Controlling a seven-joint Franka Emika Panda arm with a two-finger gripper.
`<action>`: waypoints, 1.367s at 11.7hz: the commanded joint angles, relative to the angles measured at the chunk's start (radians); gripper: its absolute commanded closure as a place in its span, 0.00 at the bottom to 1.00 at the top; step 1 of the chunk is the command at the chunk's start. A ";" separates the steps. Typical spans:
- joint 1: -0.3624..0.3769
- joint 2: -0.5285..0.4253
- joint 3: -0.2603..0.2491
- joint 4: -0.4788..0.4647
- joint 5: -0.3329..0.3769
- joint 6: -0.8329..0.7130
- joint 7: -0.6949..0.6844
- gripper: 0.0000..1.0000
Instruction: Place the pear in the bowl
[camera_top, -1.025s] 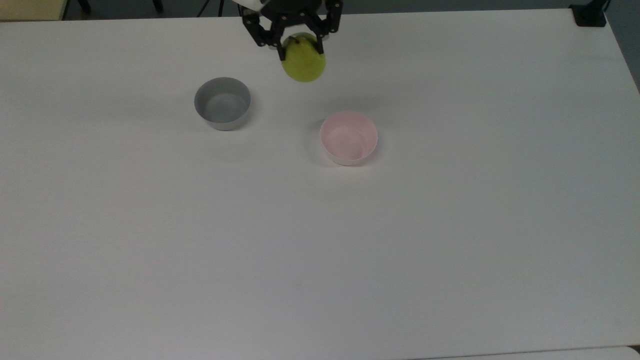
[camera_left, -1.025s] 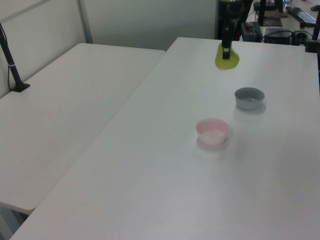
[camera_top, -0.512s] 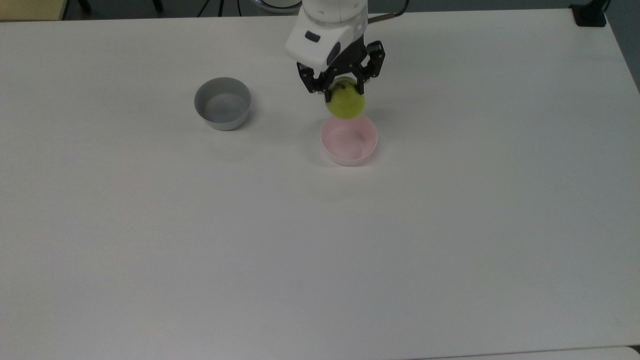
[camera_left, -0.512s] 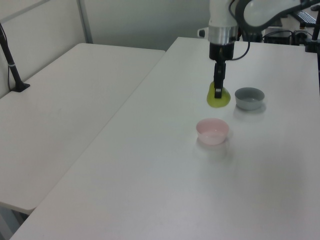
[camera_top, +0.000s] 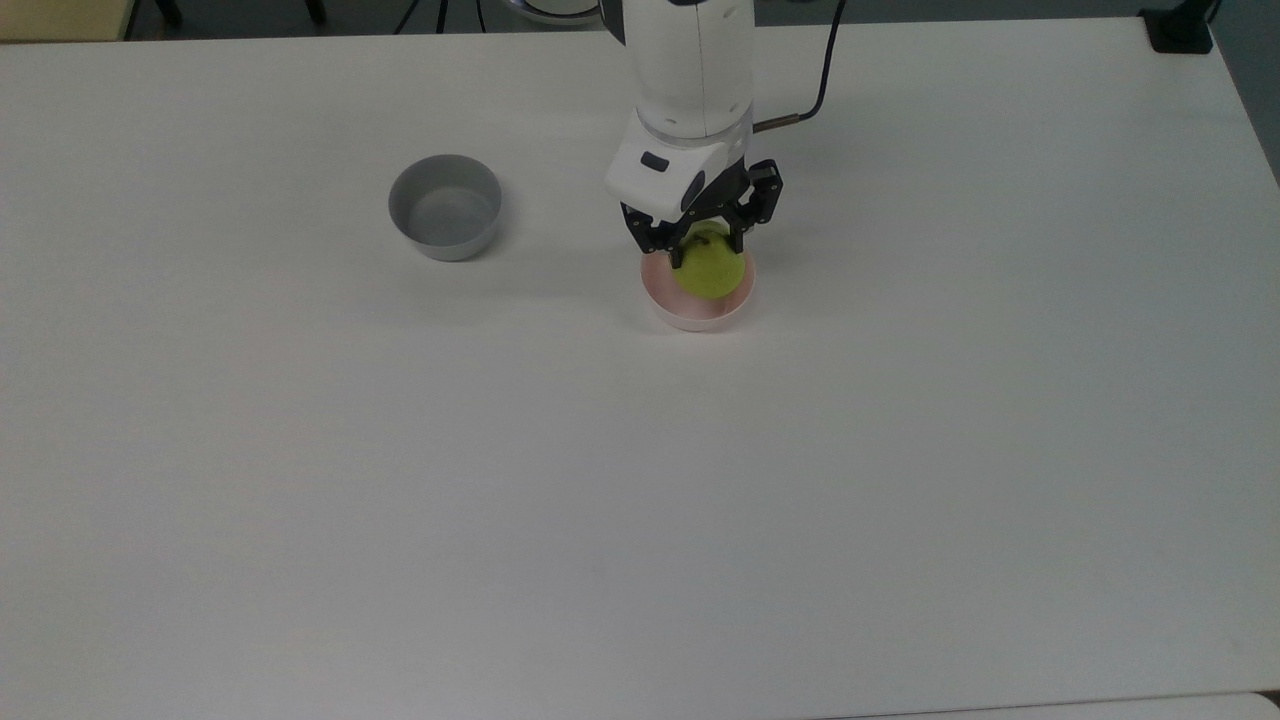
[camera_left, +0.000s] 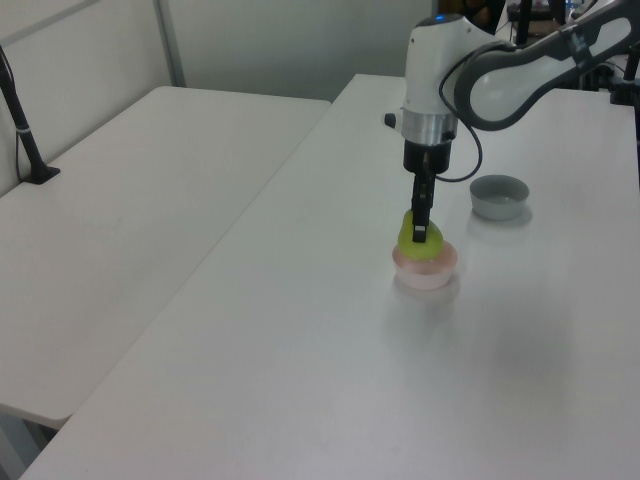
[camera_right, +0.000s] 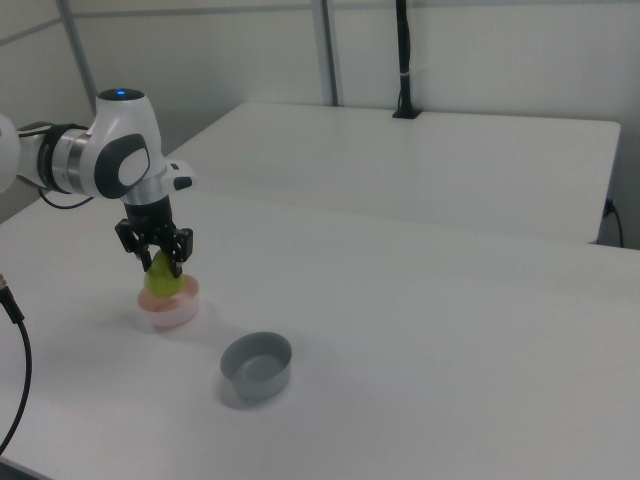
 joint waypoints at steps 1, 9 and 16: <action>0.013 0.007 -0.002 -0.032 -0.044 0.039 0.014 1.00; -0.003 0.022 -0.002 -0.024 -0.046 0.062 0.041 0.00; -0.065 -0.079 -0.004 0.108 -0.084 -0.248 0.098 0.00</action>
